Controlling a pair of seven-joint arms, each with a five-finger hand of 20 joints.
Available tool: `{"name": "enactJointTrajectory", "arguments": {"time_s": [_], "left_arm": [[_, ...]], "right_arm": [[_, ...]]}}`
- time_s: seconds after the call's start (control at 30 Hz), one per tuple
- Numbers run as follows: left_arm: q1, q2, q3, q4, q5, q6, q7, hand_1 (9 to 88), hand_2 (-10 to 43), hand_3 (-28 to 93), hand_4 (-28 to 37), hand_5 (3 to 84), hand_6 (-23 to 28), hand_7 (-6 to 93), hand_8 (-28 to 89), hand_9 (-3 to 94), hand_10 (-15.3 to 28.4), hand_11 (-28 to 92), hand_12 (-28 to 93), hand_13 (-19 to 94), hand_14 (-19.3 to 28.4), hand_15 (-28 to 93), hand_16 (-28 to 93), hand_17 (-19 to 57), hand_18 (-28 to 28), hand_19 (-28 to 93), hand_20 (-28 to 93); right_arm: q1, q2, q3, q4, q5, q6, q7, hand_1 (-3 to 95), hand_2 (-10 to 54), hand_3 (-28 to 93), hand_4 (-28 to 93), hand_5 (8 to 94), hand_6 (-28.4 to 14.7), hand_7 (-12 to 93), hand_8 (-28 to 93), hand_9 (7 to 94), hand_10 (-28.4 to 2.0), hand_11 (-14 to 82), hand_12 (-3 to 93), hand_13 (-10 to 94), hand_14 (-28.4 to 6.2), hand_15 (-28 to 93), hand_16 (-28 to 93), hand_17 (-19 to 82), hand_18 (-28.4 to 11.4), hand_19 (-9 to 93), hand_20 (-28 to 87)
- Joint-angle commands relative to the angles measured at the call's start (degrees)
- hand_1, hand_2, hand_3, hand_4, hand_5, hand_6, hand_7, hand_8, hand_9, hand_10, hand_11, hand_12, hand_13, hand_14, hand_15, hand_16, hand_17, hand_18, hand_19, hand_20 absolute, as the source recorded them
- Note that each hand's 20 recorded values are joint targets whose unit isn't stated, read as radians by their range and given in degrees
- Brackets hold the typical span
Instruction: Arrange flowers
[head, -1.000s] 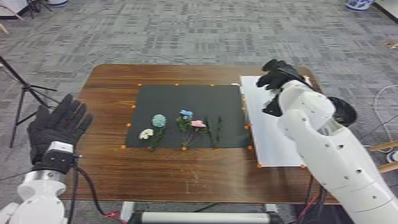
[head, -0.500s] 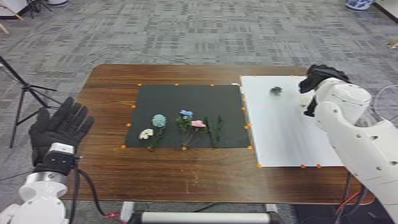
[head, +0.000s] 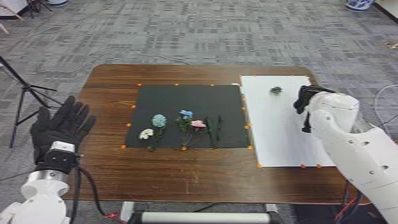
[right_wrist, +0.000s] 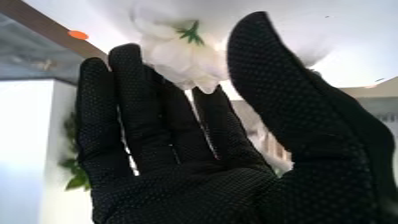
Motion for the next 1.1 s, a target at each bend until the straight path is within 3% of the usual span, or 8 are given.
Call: {"name": "enactJointTrajectory", "arguments": {"time_s": [0.03,0.1,0.2,0.27,0.47,0.8,0.93,1.1], "left_arm": [[1.11,-0.42,0.08,-0.27,-0.85,0.01,-0.25,23.5,17.4,67,-28.3,41.8,7.2,11.6,-9,31.3,14.0,17,6,21,12.3,18,-6,-5.8,11.1,25,9],[1.11,-0.50,0.00,-0.35,-1.11,0.24,-0.20,23.6,17.2,67,-28.3,41.7,7.2,11.7,-9,31.3,14.0,17,6,21,12.4,18,-6,-5.8,11.1,25,9],[0.98,-0.63,-0.03,-0.43,-2.72,0.56,-0.46,23.6,17.0,67,-28.3,41.8,7.3,11.7,-9,31.5,14.0,17,6,21,12.8,18,-6,-5.9,11.1,25,9],[1.21,-0.68,-0.09,-0.52,-2.32,0.61,-0.66,23.7,16.8,68,-28.3,41.9,7.4,11.7,-9,31.6,14.0,17,6,21,13.1,18,-6,-5.9,11.2,25,9],[1.80,-0.68,-0.56,-0.75,-2.68,0.63,-0.10,24.0,16.5,68,-28.3,42.0,7.5,11.7,-9,31.7,14.1,17,6,21,13.2,19,-6,-6.1,11.3,26,9],[1.58,-0.62,-0.38,-0.52,-2.56,0.70,-0.20,24.0,16.3,68,-28.3,42.2,7.5,11.9,-10,31.9,14.3,17,6,22,13.2,19,-6,-6.1,11.4,26,9],[1.42,-0.61,-0.41,-0.35,-2.52,0.86,0.05,24.1,16.2,68,-28.3,42.1,7.6,11.9,-9,31.9,14.4,17,6,22,13.1,19,-6,-6.1,11.4,26,8],[1.33,-0.45,-0.01,-0.20,-2.45,0.24,-1.18,24.2,16.2,68,-28.3,42.1,7.6,12.0,-9,31.8,14.5,17,6,21,13.3,20,-6,-6.1,11.3,26,9]], "right_arm": [[-3.82,0.90,-2.04,2.47,-5.84,16.34,0.57,51.4,-9.5,83,-28,50.1,-3.6,16,-13,58.3,-13.4,27.6,18.8,47,-12.1,56,17,23,-21.5,72,23],[-4.25,1.18,-2.59,2.56,-6.97,19.15,0.44,54.5,-9.5,79,-28,52.9,-2.8,17,-13,62.7,-11.2,26.2,30.8,49,-10.0,54,26,23,-21.3,72,23],[-4.89,1.28,-2.61,2.41,-7.04,21.02,0.36,59.6,-9.5,73,-28,59.7,-0.1,22,-14,68.9,-8.2,28.4,47.1,54,-7.2,54,37,25,-21.0,72,23],[-5.35,1.24,-2.44,2.14,-7.08,21.39,0.28,61.1,-9.5,73,-28,62.1,1.2,23,-15,71.1,-7.1,32.3,51.5,57,-6.9,55,40,26,-20.8,72,24],[-6.56,1.60,-2.24,-0.45,-7.39,26.33,-0.53,61.0,-9.5,74,-28,64.6,0.9,32,-3,73.2,-8.0,32.6,53.5,59,-7.3,55,44,26,-20.7,71,25],[-6.67,1.43,-4.26,-9.99,-6.32,33.66,-14.03,61.4,-9.5,74,-28,65.6,1.3,41,-3,73.6,-7.9,31.9,54.2,59,-6.7,55,44,26,-20.0,70,26],[-4.06,-0.55,-7.49,-9.23,-7.21,30.32,-27.09,61.0,-9.5,73,-28,64.3,2.5,43,-5,73.3,-6.7,31.7,54.6,59,-5.2,53,46,24,-18.3,67,26],[1.48,-4.74,-14.24,-5.52,-6.11,28.03,-30.23,60.5,-9.5,73,-28,62.8,3.7,46,-7,73.4,-6.3,31.1,55.0,60,-3.8,50,47,24,-17.6,65,27]]}}
